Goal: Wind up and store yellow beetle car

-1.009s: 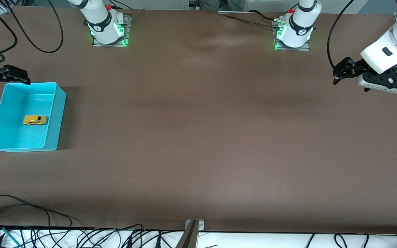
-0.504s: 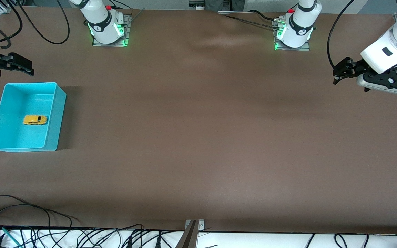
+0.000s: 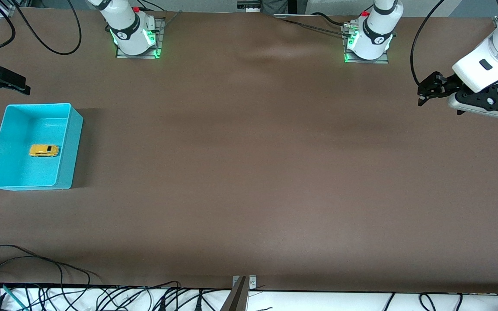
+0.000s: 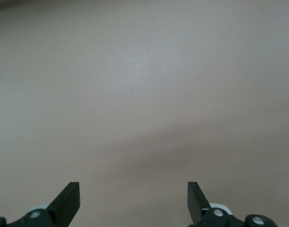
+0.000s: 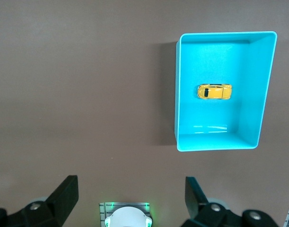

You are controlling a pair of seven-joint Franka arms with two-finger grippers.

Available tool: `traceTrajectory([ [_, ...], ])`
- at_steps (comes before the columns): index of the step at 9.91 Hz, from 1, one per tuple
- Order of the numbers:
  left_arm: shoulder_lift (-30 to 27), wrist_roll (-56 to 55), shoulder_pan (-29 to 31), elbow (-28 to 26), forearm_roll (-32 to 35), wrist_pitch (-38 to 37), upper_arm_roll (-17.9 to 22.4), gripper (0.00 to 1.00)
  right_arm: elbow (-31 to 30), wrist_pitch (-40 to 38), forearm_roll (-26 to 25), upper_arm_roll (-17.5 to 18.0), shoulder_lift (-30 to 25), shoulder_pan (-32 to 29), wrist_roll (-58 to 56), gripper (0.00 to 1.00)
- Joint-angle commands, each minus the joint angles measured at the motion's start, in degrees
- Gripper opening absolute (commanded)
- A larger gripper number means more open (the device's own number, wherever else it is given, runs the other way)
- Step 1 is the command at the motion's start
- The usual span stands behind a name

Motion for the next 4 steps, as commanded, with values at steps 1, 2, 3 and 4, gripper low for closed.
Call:
traceTrajectory([
  [1,-0.51,-0.56,-0.45,0.11,0.02,-0.65,0.34,1.0,-1.82,0.41,1.27,1.22,-1.3,-1.2,1.72,1.0],
  [2,-0.51,-0.56,-0.45,0.11,0.02,-0.65,0.34,1.0,-1.82,0.67,1.53,1.22,-1.21,-1.11,1.72,1.0],
  [3,-0.51,-0.64,-0.45,0.11,0.02,-0.65,0.34,1.0,-1.82,0.58,1.53,1.22,-1.21,-1.11,1.81,1.0],
  [4,-0.51,-0.56,-0.45,0.11,0.02,-0.65,0.34,1.0,-1.82,0.49,1.53,1.22,-1.21,-1.11,1.81,1.0],
])
